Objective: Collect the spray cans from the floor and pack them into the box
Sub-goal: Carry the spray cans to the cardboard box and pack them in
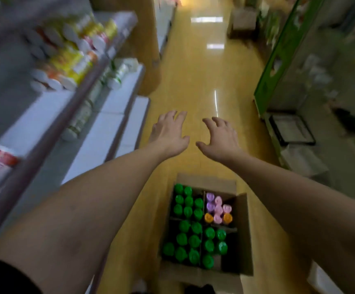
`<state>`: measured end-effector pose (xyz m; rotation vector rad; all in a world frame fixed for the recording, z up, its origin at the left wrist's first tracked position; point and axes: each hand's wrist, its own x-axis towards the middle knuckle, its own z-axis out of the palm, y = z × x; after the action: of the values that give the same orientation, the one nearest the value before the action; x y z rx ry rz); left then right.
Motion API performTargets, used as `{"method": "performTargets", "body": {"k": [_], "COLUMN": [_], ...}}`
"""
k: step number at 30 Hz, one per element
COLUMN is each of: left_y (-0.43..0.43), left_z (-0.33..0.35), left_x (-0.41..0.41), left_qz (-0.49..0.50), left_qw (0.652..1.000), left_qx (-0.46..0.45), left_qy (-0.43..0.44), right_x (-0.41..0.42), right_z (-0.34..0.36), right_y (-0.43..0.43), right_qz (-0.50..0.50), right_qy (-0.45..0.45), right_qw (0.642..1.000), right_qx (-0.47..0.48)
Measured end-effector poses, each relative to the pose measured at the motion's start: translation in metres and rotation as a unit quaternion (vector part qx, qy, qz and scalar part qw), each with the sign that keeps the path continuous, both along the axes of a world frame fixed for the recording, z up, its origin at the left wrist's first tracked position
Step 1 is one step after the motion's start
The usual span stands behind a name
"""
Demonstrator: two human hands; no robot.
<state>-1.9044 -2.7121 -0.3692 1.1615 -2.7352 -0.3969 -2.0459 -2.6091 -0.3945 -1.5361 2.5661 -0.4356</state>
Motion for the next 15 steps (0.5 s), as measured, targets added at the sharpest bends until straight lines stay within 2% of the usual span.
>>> {"method": "performTargets", "body": {"k": [4,7,11,15], "left_y": [0.005,0.017,0.04,0.07], "left_z": [0.104,0.169,0.228,0.26], "left_x": [0.046,0.082,0.13,0.176], "left_qz": [-0.003,-0.009,-0.019,0.013], "left_qw": [0.995,0.986,0.977,0.969], "left_qx": [-0.085,-0.14,-0.17,-0.202], "left_qy": [0.046,0.095,0.129,0.141], "right_x": [0.041,0.079,0.129,0.165], "right_z": [0.1,0.162,0.215,0.266], "right_y": [0.009,0.023,0.047,0.068], "right_qz": [0.003,-0.018,-0.006,0.005], "right_qy": [0.067,0.085,0.113,0.132], "right_qw": [0.995,0.988,0.982,0.973], "right_qx": [-0.069,-0.129,-0.153,-0.19]}}
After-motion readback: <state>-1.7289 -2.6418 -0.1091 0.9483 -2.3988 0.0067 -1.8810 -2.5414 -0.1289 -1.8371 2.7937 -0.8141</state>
